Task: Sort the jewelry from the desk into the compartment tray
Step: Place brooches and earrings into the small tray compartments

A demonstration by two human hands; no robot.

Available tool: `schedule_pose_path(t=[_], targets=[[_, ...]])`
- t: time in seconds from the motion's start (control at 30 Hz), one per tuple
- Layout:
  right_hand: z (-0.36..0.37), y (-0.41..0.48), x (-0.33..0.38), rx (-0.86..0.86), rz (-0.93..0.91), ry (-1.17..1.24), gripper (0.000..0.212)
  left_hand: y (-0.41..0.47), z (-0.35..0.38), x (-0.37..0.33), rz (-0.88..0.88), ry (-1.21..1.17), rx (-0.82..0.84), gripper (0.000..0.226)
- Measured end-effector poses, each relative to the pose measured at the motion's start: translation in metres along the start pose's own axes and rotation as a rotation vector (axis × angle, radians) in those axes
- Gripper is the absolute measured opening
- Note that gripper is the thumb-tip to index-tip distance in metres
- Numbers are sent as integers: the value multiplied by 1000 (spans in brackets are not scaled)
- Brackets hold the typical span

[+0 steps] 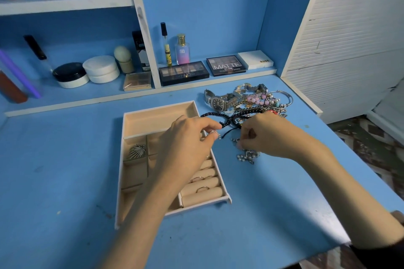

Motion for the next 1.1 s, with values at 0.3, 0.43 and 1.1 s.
schedule_pose_path(t=[0.3,0.43,1.1], targets=[[2,1,-3,-44,-54,-4,23,-1,2,-8,12,-54,-18,17],[0,2,-2,-86,-65,-21,11,0,3,-7,14,-54,-17,16],[-5,5,32,-262,-92,860,6,-3,-60,64,-55,-171,-188,17]])
Point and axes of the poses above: each hand's wrist, its own y-axis towards the middle knuckle, its own z-axis out of the palm, x = y × z, the point moved 9 cm from there along y, towards the middle knuckle, and after that the axes turned 1 degree about x, right-handed, at the moved point
